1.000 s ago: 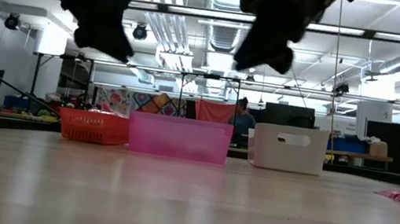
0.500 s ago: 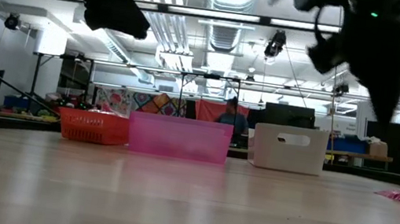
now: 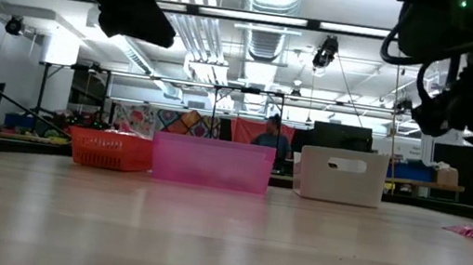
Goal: Organize candy in baskets
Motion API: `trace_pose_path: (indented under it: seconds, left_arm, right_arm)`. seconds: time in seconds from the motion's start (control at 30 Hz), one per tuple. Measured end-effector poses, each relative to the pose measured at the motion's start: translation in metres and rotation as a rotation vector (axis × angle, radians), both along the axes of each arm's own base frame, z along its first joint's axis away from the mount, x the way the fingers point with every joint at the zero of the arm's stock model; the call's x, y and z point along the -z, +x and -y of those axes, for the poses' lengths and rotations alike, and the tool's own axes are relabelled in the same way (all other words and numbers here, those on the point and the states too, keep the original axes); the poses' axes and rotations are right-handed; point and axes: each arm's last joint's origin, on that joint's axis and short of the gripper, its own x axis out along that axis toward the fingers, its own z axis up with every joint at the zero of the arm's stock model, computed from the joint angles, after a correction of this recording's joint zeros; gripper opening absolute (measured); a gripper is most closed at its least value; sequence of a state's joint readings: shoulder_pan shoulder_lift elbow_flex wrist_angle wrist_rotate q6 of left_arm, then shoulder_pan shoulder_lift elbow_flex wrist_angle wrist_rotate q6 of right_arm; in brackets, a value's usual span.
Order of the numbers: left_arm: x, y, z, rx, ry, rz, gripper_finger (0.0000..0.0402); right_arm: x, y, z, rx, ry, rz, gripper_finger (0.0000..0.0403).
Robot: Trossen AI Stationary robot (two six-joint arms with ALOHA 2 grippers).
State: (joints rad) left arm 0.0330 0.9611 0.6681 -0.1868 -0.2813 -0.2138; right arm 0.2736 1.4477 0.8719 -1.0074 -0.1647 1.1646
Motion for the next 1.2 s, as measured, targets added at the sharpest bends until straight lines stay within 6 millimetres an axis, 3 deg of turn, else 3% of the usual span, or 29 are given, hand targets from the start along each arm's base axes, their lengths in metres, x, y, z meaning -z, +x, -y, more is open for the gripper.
trace_pose_path:
  seconds: [0.23, 0.47, 1.2]
  left_arm:
    - [0.006, -0.001, 0.000, -0.005, -0.010, -0.003, 0.0151]
    - [0.012, -0.001, 0.000, -0.017, -0.033, 0.000, 0.0151]
    - [0.012, -0.001, 0.000, -0.030, -0.058, 0.022, 0.0151]
  right_arm:
    - [0.026, -0.004, 0.001, 0.050, 0.018, 0.105, 0.0239]
    - [0.035, -0.002, 0.003, 0.036, -0.032, 0.201, 0.0222]
    - [0.029, 0.012, 0.004, -0.154, -0.160, 0.370, 0.0028]
